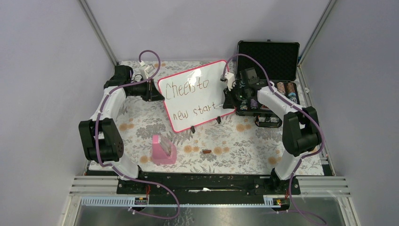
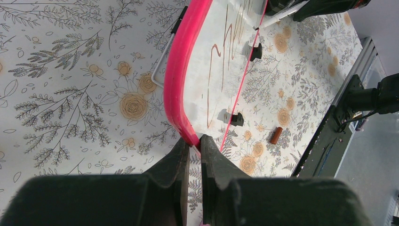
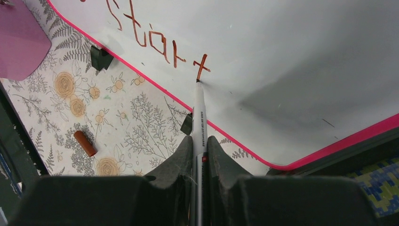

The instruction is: Write a sentence on the whiteboard

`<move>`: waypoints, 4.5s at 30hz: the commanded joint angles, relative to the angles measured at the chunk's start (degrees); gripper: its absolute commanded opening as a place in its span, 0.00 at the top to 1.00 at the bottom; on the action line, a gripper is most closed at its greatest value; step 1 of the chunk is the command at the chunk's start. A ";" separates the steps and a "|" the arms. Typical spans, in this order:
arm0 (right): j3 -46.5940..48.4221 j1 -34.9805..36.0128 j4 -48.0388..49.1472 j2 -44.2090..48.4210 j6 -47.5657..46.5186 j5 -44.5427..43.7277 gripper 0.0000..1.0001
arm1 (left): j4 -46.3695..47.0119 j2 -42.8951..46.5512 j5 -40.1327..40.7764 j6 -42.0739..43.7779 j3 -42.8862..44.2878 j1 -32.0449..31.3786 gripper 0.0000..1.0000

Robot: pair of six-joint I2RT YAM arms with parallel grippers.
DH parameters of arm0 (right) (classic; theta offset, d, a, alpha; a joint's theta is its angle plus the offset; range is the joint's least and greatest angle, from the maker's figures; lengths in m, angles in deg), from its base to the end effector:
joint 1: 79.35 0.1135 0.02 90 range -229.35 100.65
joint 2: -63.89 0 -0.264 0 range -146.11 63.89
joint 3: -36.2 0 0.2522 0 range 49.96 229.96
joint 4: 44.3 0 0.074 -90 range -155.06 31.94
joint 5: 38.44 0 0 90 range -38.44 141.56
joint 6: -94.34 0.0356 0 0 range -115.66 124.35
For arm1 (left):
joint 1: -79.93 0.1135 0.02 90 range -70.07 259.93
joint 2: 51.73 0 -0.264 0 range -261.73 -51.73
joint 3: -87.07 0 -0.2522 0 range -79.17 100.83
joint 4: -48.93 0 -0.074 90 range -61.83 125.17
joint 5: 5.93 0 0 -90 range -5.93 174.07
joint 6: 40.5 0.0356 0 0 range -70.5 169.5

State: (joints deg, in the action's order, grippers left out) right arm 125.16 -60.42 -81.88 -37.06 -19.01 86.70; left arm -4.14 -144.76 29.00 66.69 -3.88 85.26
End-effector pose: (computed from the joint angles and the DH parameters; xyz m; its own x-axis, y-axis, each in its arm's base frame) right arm 0.3563 0.1439 0.2418 -0.4160 -0.4853 -0.7691 -0.8531 0.5011 0.1452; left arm 0.3381 0.0022 0.2804 -0.6827 0.1063 -0.7229 0.6203 0.6072 -0.4965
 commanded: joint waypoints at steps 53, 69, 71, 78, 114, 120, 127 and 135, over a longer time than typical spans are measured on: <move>1.70 -4.94 -1.94 5.16 -1.78 -1.88 1.00 | 1.43 1.22 -0.15 4.05 1.44 -1.30 1.00; 2.96 -5.65 -1.85 3.54 -1.09 0.93 1.00 | 1.43 1.31 0.13 4.30 1.13 -1.37 1.00; 3.07 -5.42 -1.86 3.35 -1.08 1.07 1.00 | 1.43 1.33 0.09 4.38 1.16 -1.39 1.00; 2.96 -4.55 -1.85 2.50 -1.24 0.16 1.00 | 1.42 1.38 0.13 4.32 1.25 -1.39 1.00; 5.14 -1.01 -0.29 -0.65 -0.08 -3.31 1.00 | 1.43 1.20 0.13 4.87 0.76 -1.42 1.00; 3.83 -0.99 -0.27 0.12 -0.72 -4.54 1.00 | 1.43 1.11 0.11 4.82 0.77 -1.40 1.00; 2.65 -1.26 -0.22 0.97 -1.34 -5.61 1.00 | 1.50 1.23 0.23 4.87 0.74 -1.41 1.00; 2.06 -2.81 -0.18 1.65 -1.54 -6.14 1.00 | 1.43 0.94 -0.02 4.61 1.07 -1.44 1.00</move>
State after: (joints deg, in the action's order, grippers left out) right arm 127.65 -62.16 -84.48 -37.21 -19.03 84.80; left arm -4.36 -144.76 29.00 67.74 -3.88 85.23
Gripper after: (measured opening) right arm 0.171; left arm 0.108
